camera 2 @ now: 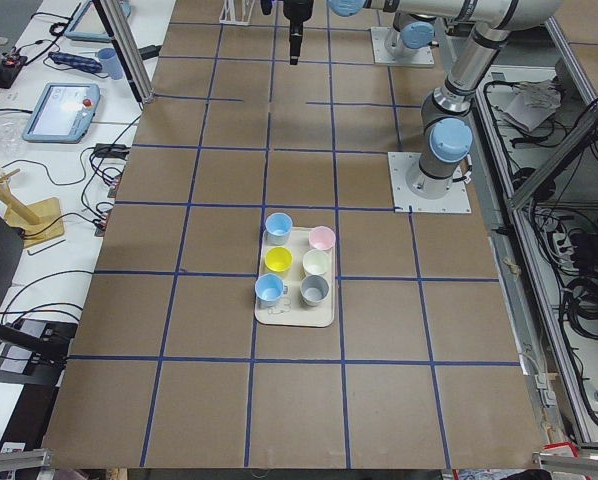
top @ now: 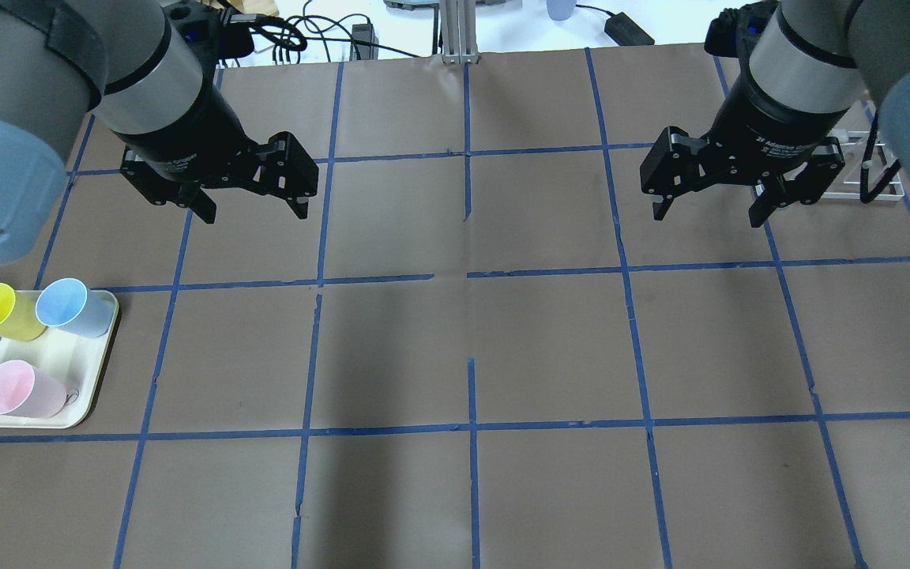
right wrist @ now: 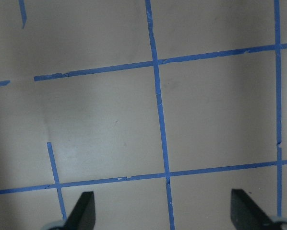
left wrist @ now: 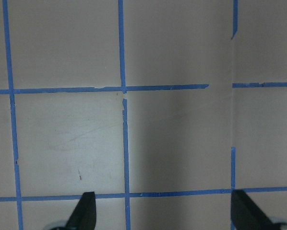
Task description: Transfer IKEA cup to right arm and place on rack
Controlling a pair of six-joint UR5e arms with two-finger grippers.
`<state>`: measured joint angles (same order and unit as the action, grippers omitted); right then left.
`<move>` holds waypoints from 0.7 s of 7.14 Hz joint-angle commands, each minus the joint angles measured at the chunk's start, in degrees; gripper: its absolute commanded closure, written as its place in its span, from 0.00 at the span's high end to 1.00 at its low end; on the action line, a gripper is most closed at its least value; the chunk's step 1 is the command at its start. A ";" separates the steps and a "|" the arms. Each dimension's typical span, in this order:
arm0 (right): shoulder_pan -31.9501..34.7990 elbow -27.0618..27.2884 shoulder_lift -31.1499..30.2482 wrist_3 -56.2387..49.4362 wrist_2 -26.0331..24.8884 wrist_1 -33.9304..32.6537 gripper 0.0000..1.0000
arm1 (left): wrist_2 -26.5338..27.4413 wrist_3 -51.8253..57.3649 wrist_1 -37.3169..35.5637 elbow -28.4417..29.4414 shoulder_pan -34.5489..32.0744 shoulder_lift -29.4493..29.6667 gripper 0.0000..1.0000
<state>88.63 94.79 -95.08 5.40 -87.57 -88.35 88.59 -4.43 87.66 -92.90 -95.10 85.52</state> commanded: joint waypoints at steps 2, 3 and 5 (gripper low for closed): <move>-0.39 0.04 -0.28 0.48 -1.54 0.02 1.00 | 0.00 0.03 0.05 0.08 0.00 0.00 1.00; -0.39 -0.48 -0.36 0.22 -1.55 0.37 1.00 | 0.00 -0.05 0.05 0.08 0.09 0.00 1.00; -0.39 0.22 -0.19 0.13 -1.55 -0.06 1.00 | -0.09 -0.05 0.31 0.35 0.35 0.17 1.00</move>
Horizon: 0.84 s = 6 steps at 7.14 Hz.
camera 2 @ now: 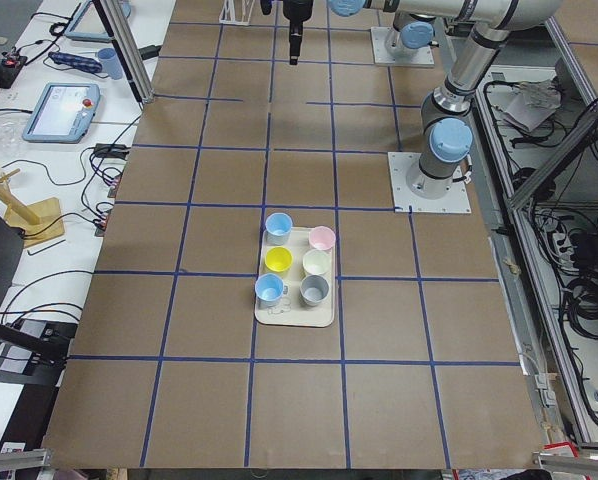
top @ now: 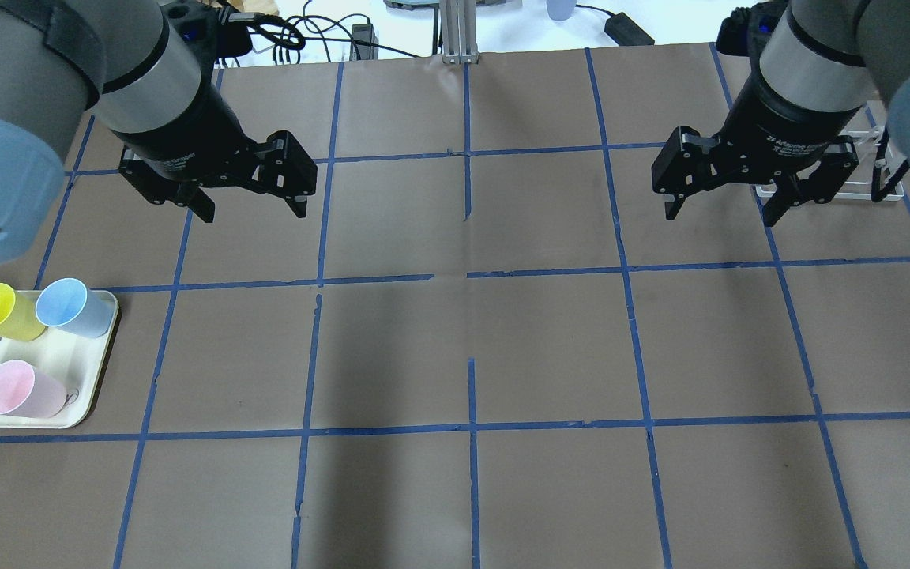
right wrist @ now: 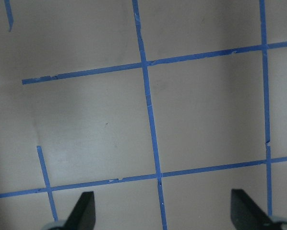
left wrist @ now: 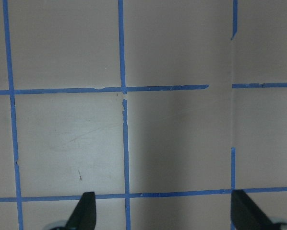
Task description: Transfer IKEA cup to right arm and place on rack
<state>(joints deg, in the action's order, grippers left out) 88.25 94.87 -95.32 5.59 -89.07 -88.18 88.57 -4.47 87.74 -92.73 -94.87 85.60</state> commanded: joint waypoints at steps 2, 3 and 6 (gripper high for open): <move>0.00 -0.90 -0.13 -0.05 -0.05 -0.33 1.00 | 0.02 -0.27 2.16 1.06 0.13 0.18 1.00; 0.00 -0.82 -0.05 -0.05 0.04 -0.42 1.00 | 1.76 0.34 2.08 0.88 0.74 0.09 1.00; 0.08 -0.47 -0.40 -0.31 -0.05 0.28 1.00 | 2.83 11.45 1.64 -0.17 5.83 -0.26 1.00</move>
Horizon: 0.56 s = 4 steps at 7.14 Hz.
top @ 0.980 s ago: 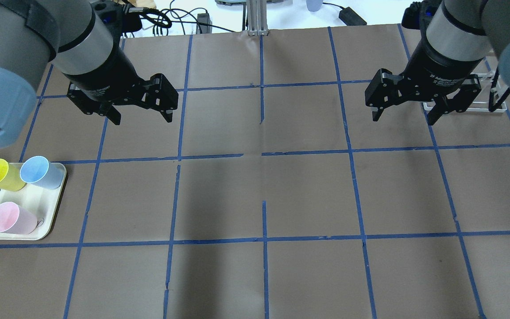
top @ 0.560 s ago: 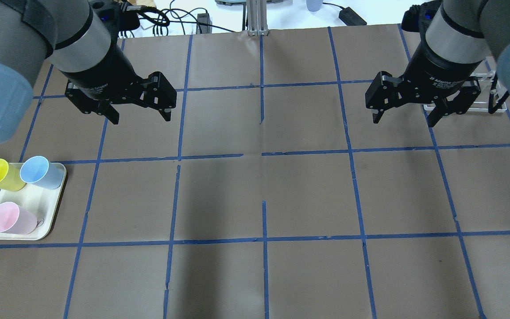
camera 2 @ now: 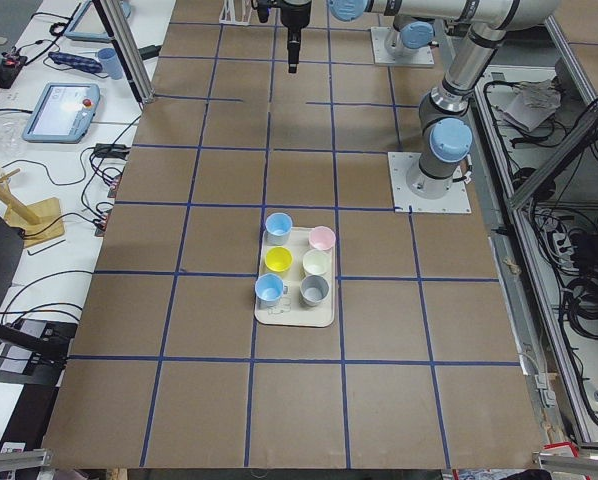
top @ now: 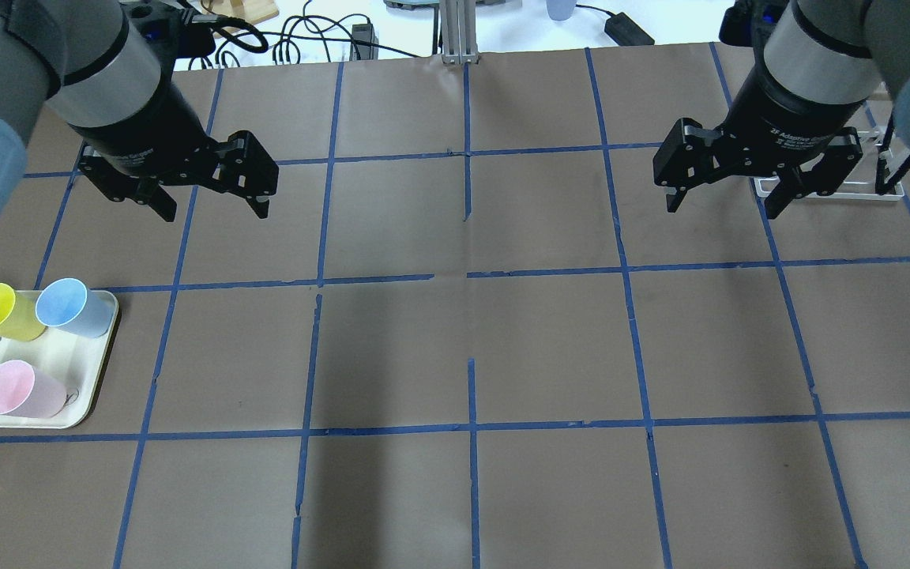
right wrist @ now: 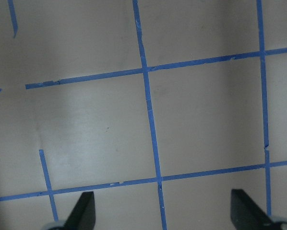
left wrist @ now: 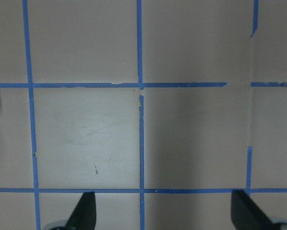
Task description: Transfer IKEA cup to right arm and place on rack
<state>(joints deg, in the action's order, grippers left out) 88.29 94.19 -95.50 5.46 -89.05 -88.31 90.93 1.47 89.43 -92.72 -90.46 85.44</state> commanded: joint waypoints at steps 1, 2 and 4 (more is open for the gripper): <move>0.30 0.20 0.31 0.69 0.80 2.68 1.00 | 0.82 6.17 0.74 -0.18 4.82 -0.19 1.00; 0.39 -0.06 0.49 0.78 -0.06 3.14 1.00 | 0.39 6.44 1.70 -0.18 10.16 -0.10 1.00; 0.39 -0.15 -0.03 0.44 -0.06 2.88 1.00 | 0.30 15.88 1.54 -0.18 20.01 1.21 1.00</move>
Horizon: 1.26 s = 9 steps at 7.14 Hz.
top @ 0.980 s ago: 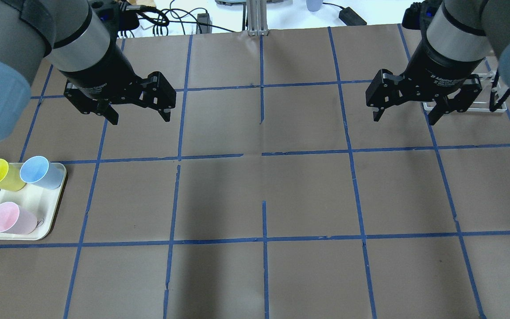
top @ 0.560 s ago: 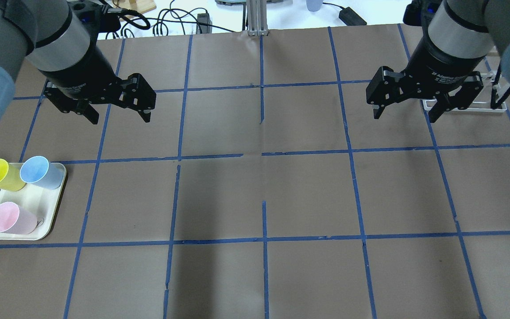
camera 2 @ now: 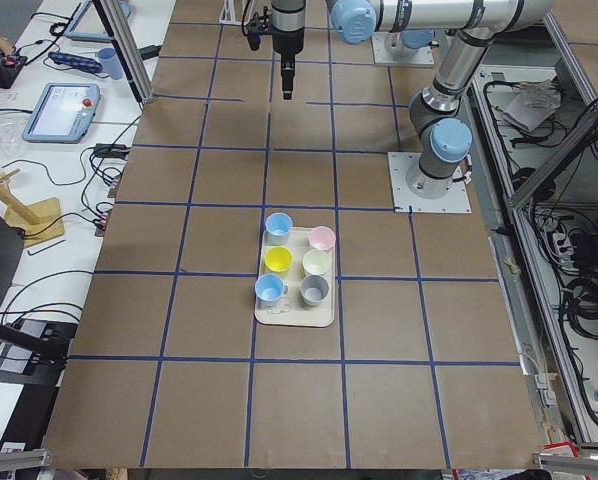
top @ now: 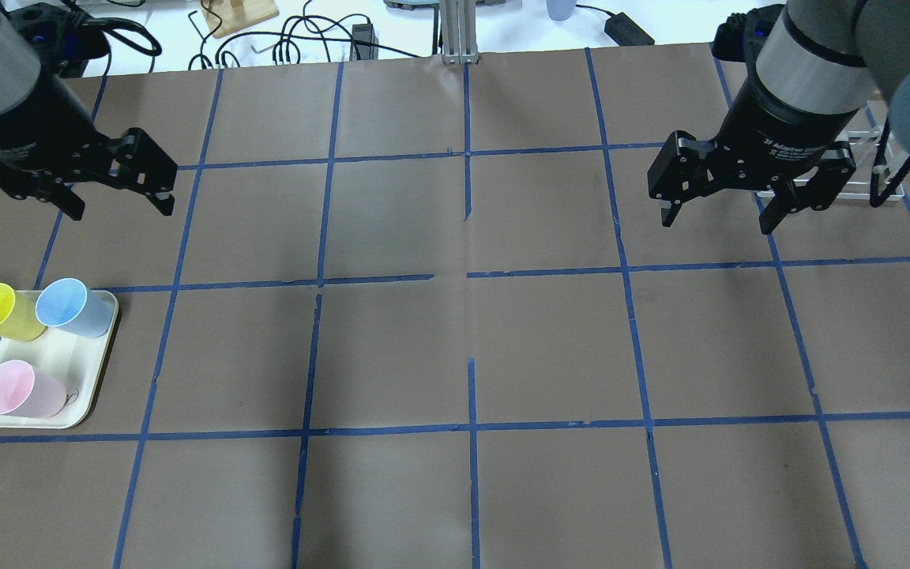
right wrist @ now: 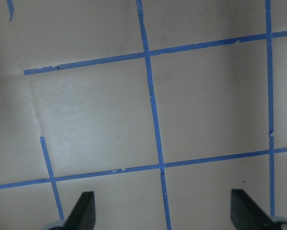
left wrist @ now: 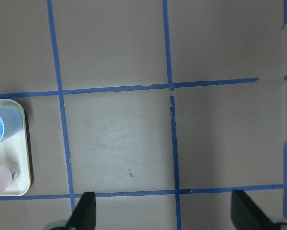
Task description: Transfer IKEA cup to right arm and place on rack
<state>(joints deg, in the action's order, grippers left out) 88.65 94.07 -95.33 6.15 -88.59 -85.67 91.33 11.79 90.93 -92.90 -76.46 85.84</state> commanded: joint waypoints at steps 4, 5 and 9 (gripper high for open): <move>0.03 -0.03 0.32 -0.09 0.62 -0.63 1.00 | -0.53 27.46 -1.72 -0.27 17.09 4.15 1.00; 0.03 -0.11 0.14 0.00 0.62 -0.55 1.00 | -0.54 31.59 -3.28 -0.35 20.35 5.46 1.00; 0.12 0.06 -2.31 -0.43 4.74 0.24 1.00 | -0.62 47.77 -19.01 -4.05 30.91 12.93 1.00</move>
<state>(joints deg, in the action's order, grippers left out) 88.77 93.92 -96.40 6.06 -84.38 -85.58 90.73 54.88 75.73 -96.60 -48.37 96.42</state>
